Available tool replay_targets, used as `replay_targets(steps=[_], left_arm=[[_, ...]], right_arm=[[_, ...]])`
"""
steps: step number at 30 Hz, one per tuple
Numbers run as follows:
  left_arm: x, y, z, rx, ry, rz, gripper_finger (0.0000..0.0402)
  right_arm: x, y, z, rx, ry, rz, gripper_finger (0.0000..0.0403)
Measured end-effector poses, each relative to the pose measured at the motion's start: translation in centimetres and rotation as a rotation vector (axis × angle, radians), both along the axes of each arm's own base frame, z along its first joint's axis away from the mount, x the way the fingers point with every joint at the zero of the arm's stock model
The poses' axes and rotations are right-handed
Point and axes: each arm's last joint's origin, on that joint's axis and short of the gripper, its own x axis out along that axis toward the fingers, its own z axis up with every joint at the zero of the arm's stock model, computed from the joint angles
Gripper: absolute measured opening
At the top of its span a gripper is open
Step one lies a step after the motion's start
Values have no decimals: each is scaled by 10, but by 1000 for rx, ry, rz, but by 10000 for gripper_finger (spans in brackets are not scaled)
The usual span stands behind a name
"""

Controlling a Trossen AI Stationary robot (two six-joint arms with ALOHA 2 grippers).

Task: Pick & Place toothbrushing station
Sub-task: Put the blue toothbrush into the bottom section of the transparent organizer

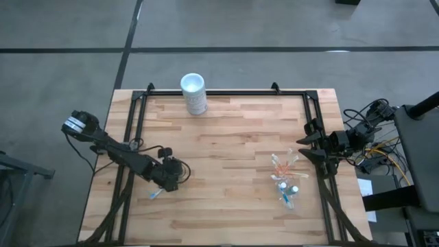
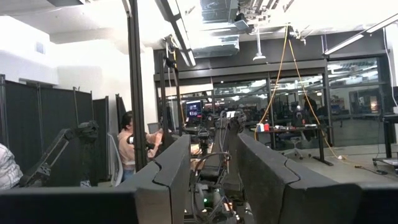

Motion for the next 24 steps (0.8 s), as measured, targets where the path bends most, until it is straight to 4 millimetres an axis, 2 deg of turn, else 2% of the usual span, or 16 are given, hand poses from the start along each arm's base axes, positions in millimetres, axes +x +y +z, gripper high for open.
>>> replay_targets(steps=[5, 13, 20, 24], left_arm=[[-5, 4, -4, 1, 4, 76, 183], [-25, 15, -17, 19, 91, 214, 183], [-31, 17, -15, -31, 139, 279, 183], [-34, 17, -4, -42, 202, 260, 183]], right_arm=[[0, 0, 0, 0, 0, 0, 118], [0, 0, 0, 0, 0, 0, 127], [0, 0, 0, 0, 0, 0, 132], [0, 0, 0, 0, 0, 0, 127]])
